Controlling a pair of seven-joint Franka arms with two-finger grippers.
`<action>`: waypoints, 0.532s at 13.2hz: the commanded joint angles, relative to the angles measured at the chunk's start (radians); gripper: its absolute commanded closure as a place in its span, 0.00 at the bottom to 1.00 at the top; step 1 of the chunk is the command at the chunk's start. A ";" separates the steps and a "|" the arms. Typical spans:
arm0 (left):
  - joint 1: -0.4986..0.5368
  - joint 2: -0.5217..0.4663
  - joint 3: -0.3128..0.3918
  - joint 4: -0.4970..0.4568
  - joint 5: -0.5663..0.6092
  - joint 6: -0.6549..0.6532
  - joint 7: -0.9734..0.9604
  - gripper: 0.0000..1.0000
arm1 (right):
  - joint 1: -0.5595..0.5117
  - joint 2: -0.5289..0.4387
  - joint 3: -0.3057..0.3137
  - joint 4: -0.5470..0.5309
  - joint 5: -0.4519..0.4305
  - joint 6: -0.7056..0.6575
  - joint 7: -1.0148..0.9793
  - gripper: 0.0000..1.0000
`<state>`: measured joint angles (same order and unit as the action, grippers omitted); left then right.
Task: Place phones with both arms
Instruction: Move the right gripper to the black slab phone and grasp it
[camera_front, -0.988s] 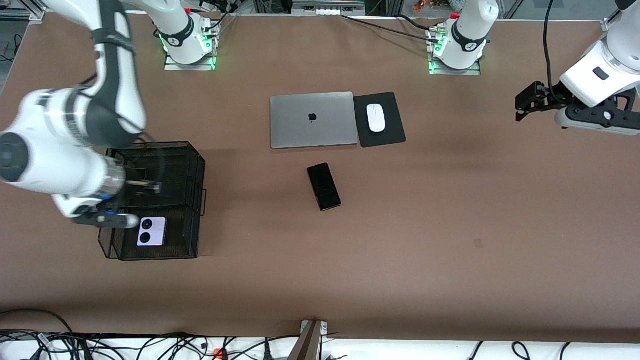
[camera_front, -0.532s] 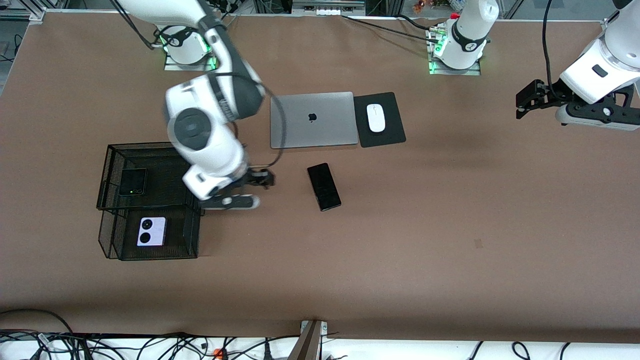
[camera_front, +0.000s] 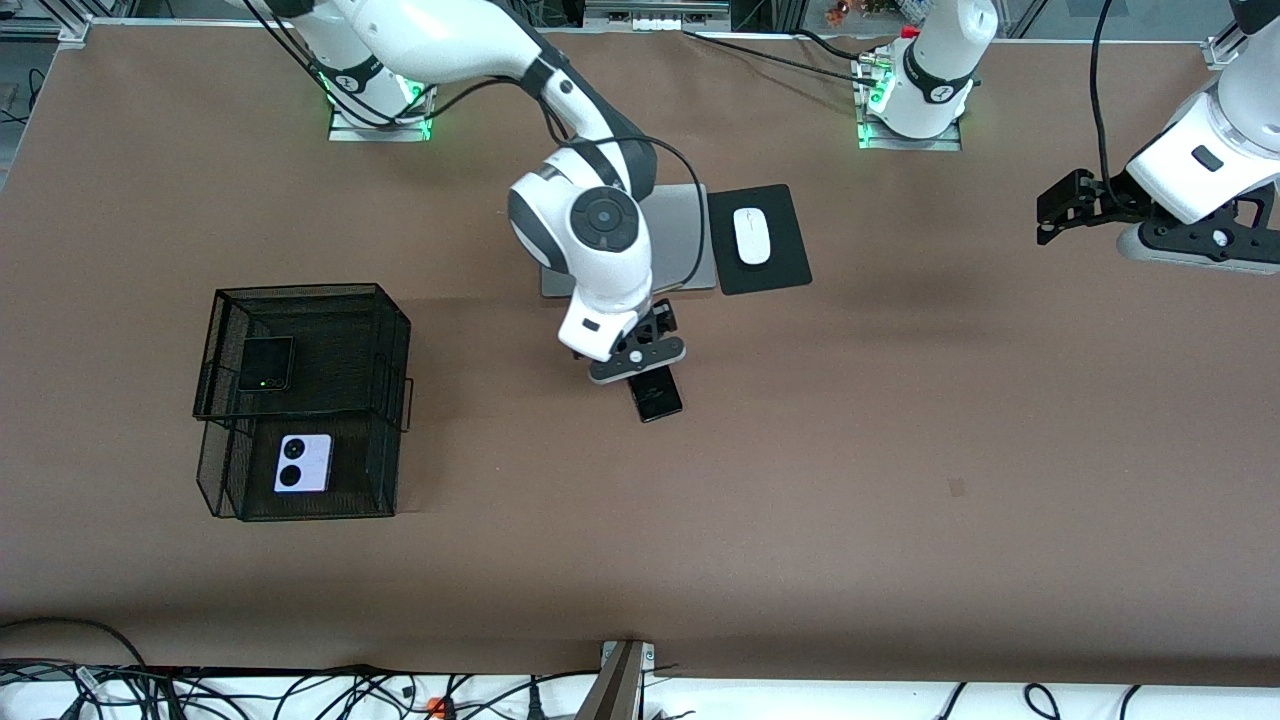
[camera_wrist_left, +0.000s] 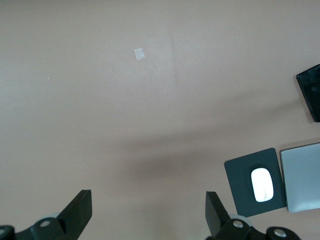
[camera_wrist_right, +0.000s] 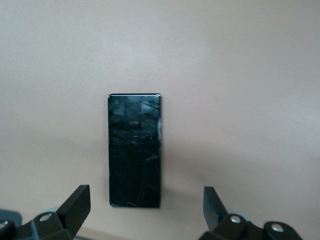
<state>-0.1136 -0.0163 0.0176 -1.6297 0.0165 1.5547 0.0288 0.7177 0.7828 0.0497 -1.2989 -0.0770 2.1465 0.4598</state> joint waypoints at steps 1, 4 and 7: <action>0.000 0.015 -0.004 0.033 -0.013 -0.025 0.000 0.00 | 0.003 0.081 0.009 0.056 -0.023 0.033 -0.003 0.00; 0.000 0.015 -0.005 0.033 -0.013 -0.025 0.000 0.00 | 0.023 0.136 0.009 0.050 -0.026 0.085 0.002 0.00; 0.000 0.015 -0.005 0.033 -0.013 -0.027 0.000 0.00 | 0.025 0.159 0.007 0.050 -0.024 0.115 0.010 0.00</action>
<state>-0.1140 -0.0146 0.0130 -1.6276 0.0165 1.5520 0.0288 0.7414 0.9211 0.0522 -1.2786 -0.0825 2.2551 0.4582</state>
